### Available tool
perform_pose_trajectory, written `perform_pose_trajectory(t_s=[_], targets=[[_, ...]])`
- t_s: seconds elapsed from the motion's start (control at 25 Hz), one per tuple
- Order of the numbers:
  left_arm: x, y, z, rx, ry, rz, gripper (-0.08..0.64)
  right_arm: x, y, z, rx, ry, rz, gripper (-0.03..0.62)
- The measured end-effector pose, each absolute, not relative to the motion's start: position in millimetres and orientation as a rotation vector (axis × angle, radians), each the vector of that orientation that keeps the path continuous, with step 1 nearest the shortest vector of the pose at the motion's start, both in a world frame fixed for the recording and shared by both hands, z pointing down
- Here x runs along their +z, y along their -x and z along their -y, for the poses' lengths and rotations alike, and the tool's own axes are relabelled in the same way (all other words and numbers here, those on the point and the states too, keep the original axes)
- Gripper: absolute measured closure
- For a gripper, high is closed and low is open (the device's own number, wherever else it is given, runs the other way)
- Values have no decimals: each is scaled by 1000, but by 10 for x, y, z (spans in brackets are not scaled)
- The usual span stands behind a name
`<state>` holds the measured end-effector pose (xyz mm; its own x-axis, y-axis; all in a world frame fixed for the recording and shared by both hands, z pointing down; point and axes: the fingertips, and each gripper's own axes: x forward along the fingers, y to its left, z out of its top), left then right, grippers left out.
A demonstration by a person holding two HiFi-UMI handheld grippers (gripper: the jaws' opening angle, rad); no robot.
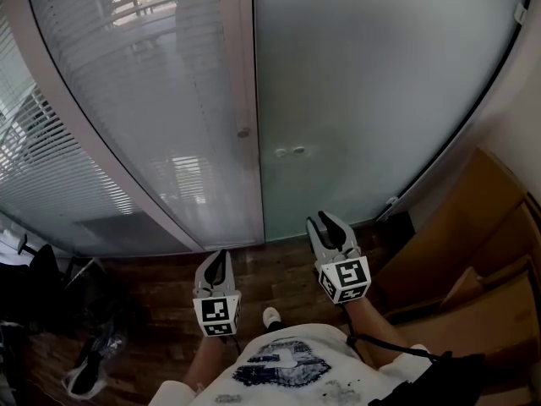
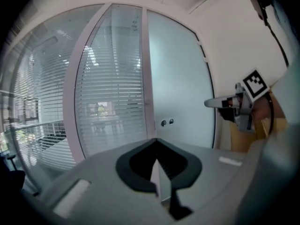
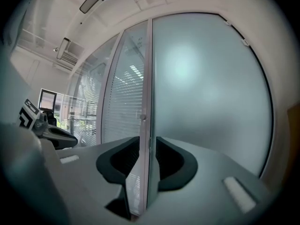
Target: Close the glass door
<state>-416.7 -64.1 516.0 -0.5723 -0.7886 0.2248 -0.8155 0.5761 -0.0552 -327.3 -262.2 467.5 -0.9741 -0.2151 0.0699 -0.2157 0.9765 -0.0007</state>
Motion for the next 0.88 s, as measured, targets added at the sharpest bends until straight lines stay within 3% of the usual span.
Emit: perform_pose_trajectory(t_s=[0.4,0.88], targets=[[5151,3553,658,285,-1358,2633,558,5017,2503,2430,82,-327,3008,503],[5151,2045,631,351,-1475,2616,557,5072,1004,2220,113,-362,3034,566]])
